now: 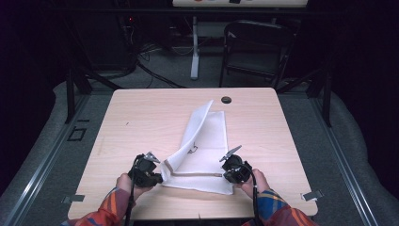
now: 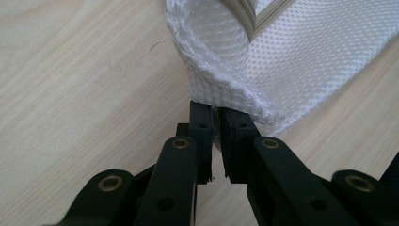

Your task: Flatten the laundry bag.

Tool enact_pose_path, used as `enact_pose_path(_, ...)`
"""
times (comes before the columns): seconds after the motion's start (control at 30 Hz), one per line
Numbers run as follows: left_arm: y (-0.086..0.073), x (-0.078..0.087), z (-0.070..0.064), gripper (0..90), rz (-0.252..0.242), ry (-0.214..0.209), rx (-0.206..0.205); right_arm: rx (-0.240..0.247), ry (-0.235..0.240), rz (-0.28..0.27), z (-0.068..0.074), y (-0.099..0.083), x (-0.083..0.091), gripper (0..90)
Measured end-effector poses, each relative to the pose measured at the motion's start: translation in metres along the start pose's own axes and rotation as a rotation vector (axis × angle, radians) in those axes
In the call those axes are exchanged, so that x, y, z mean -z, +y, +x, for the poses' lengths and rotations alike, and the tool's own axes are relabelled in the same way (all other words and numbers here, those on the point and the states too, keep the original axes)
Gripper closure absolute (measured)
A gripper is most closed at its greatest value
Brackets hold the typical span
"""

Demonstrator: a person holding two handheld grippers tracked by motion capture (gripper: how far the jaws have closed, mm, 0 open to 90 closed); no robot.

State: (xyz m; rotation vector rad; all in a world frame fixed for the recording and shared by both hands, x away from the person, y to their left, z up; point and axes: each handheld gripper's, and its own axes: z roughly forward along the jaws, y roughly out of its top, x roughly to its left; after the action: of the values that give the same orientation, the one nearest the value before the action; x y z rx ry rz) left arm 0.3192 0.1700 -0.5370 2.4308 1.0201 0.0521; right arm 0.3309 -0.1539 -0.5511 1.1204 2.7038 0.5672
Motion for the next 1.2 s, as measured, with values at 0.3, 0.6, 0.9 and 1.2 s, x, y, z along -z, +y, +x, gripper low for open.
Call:
enact_pose_path(0.3,-0.003,0.000,0.000,83.4,0.027,-0.009,0.003,0.002,-0.001,-0.011,0.000,0.001,-0.001,90.0)
enact_pose_path(0.6,-0.007,0.002,0.002,82.3,0.032,-0.023,0.023,0.015,-0.002,-0.011,-0.001,0.001,-0.001,90.0)
enact_pose_path(0.9,-0.013,0.010,0.002,73.2,0.040,-0.044,0.038,0.032,0.001,-0.023,-0.004,0.002,-0.002,90.0)
enact_pose_path(1.2,-0.030,0.037,0.011,39.8,0.015,-0.010,0.094,0.029,0.035,-0.043,-0.008,0.003,-0.001,88.0)
